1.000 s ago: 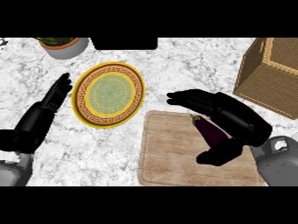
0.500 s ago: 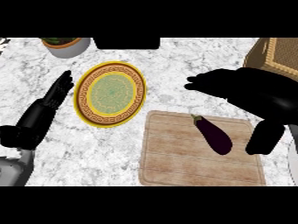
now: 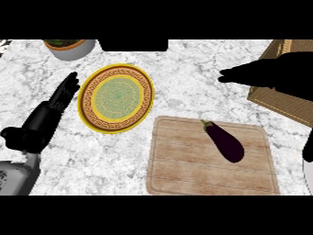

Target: Pick the eggplant from the cutting board and place it in the basket

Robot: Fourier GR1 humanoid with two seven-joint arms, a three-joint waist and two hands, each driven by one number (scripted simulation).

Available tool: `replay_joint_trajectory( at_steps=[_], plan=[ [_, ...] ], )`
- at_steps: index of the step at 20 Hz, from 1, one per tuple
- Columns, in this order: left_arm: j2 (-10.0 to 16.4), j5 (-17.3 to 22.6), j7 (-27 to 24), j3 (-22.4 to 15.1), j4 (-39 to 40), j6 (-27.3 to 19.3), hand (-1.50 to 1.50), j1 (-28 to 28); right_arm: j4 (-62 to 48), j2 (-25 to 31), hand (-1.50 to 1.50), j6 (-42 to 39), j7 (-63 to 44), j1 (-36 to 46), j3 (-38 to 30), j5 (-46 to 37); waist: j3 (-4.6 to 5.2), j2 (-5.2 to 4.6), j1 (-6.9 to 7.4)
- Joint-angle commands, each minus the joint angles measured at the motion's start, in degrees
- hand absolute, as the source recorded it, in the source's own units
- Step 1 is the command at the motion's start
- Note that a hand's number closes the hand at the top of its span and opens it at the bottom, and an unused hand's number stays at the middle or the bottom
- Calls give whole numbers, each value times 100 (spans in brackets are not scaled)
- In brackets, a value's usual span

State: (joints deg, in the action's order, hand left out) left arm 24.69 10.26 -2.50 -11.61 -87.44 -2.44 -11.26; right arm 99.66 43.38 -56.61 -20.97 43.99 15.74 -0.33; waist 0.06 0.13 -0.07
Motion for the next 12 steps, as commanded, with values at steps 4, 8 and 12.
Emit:
replay_joint_trajectory(
  at_steps=[4, 8, 12],
  plan=[
    [-134, -127, 335, 223, -88, 244, 0, -161, -165, -62, -150, -519, 598, -255, -582, -489, -7, -15, 29],
    [-274, -327, 222, 238, 96, 285, 0, -111, 184, -602, -150, -50, 429, -897, -431, -875, -6, -13, 2],
    [-136, -138, -42, 503, -58, 539, 0, 179, 78, -902, -150, 615, 1148, -1575, -176, -1759, -10, -20, 34]
  ],
)
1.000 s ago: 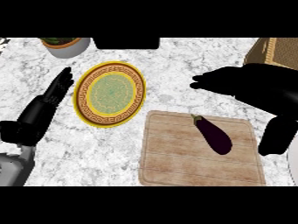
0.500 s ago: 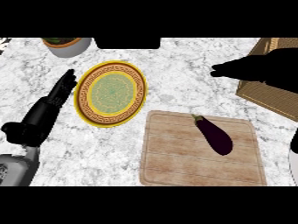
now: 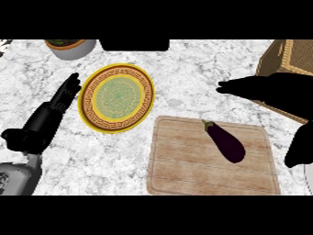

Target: Pick the eggplant from the cutting board and place it in the basket

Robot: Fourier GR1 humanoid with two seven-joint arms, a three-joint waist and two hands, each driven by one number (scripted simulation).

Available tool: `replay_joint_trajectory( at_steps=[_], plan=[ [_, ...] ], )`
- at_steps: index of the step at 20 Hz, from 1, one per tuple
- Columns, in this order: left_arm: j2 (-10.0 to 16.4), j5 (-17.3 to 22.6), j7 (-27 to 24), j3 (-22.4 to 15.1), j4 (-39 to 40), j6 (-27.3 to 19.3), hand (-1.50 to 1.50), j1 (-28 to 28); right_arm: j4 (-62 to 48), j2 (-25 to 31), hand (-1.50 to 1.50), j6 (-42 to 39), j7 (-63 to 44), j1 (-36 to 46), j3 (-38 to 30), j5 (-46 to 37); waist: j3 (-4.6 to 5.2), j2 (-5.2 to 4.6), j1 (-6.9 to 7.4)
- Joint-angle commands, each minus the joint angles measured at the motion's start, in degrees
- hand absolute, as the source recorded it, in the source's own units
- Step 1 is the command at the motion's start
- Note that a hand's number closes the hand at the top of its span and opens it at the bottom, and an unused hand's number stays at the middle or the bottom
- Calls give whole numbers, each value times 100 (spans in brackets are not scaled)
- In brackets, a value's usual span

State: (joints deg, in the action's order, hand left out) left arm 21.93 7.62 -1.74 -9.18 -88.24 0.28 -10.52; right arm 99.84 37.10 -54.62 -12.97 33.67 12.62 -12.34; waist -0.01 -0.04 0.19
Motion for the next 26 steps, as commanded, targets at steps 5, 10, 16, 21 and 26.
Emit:
replay_joint_trajectory(
  at_steps=[5, 10, 16, 21, 26],
  plan=[
    [-35, -98, 132, 262, 34, 335, 0, -170, -514, -472, -150, 894, 1206, -697, 375, -1516, -2, -5, 6],
    [-164, -227, 77, 320, -54, 350, 0, -89, -759, -381, -150, 1665, 2117, -1154, 482, -2243, -2, 5, -19],
    [-368, -389, 14, 473, -157, 515, 0, 258, -1460, -965, -150, 1786, 2397, -807, 389, -2776, 1, 3, 6],
    [-220, -276, 321, 800, -408, 730, 0, 199, -1622, -871, -150, 1431, 2965, -699, -27, -2569, 0, 7, 10],
    [-580, -547, 514, 761, -332, 646, 0, -149, -1133, -1139, -150, 1233, 2793, -1050, 67, -2935, 1, 10, -22]
  ],
)
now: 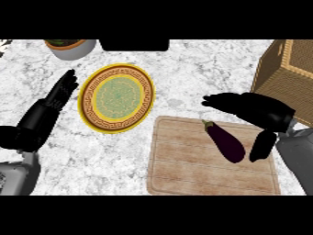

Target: Pick the eggplant from the cutting board and place it in the basket

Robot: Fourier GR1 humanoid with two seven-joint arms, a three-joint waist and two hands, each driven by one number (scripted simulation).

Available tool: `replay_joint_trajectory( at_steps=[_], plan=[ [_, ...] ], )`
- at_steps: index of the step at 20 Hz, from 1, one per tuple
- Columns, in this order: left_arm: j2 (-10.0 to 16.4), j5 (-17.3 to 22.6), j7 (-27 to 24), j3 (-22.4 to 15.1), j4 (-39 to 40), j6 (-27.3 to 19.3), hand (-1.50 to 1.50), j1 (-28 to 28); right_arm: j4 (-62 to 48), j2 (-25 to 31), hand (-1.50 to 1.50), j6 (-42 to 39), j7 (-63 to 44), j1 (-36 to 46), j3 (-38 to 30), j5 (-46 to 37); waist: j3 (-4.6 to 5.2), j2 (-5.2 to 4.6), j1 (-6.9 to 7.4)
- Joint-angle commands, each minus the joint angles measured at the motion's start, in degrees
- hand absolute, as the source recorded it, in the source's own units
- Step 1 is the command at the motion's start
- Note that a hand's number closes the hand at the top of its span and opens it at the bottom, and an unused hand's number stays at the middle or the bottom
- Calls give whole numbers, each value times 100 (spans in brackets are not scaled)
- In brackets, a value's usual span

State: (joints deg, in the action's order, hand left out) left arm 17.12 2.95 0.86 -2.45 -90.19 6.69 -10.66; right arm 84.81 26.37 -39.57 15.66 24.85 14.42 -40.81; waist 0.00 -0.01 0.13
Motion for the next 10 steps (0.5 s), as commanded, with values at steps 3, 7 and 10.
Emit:
replay_joint_trajectory(
  at_steps=[3, 7, 10],
  plan=[
    [-236, -408, -348, 0, 121, -53, 0, 276, 472, -175, -150, -455, -344, -89, -131, -241, 2, 5, -14],
    [-425, -382, -32, 71, 273, -41, 0, -123, -15, -78, -150, -109, 171, -14, -101, -712, 1, -3, -6],
    [-422, -450, -30, 60, 16, 89, 0, 142, 382, -385, -150, 15, -79, -428, 166, -1050, 1, 3, -10]
  ],
)
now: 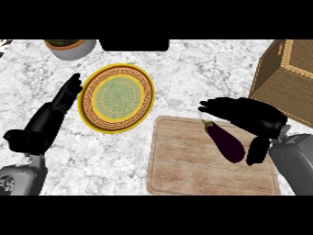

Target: Pick the eggplant from the cutting board and place it in the basket

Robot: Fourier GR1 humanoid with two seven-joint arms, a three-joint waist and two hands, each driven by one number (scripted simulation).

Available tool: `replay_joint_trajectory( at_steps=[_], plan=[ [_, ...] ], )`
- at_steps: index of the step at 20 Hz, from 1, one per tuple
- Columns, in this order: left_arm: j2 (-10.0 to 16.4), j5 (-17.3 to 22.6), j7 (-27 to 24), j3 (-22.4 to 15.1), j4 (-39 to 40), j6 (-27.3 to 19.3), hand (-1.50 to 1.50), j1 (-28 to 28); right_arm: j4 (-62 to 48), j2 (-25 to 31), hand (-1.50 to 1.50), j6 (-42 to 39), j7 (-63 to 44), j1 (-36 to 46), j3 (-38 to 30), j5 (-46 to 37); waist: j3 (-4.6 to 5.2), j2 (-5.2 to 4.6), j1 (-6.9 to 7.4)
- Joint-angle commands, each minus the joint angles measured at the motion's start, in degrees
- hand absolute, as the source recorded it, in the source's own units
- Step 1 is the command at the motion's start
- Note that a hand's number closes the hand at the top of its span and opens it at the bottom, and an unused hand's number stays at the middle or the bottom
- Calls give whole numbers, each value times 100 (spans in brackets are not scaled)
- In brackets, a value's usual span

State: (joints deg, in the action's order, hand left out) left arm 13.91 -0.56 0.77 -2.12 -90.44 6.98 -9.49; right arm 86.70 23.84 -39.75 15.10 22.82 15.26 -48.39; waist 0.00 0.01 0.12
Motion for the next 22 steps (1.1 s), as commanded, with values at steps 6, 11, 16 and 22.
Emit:
replay_joint_trajectory(
  at_steps=[6, 11, 16, 22],
  plan=[
    [-18, -29, 158, 268, -15, 227, 0, -238, -387, -310, -150, 458, 226, -125, 225, -779, -1, -3, 3],
    [-17, -71, -267, 397, 254, 454, 0, 43, -748, -450, -150, 510, 252, -91, 108, -1045, 0, -3, 1],
    [-57, -47, -49, 422, 30, 572, 0, 33, -972, -787, -150, 851, 132, -209, 258, -1458, 0, -2, 3],
    [-173, -118, 244, 426, -420, 502, 0, 135, -1753, -591, -150, 838, 685, 86, -59, -1555, -1, -3, 25]
  ],
)
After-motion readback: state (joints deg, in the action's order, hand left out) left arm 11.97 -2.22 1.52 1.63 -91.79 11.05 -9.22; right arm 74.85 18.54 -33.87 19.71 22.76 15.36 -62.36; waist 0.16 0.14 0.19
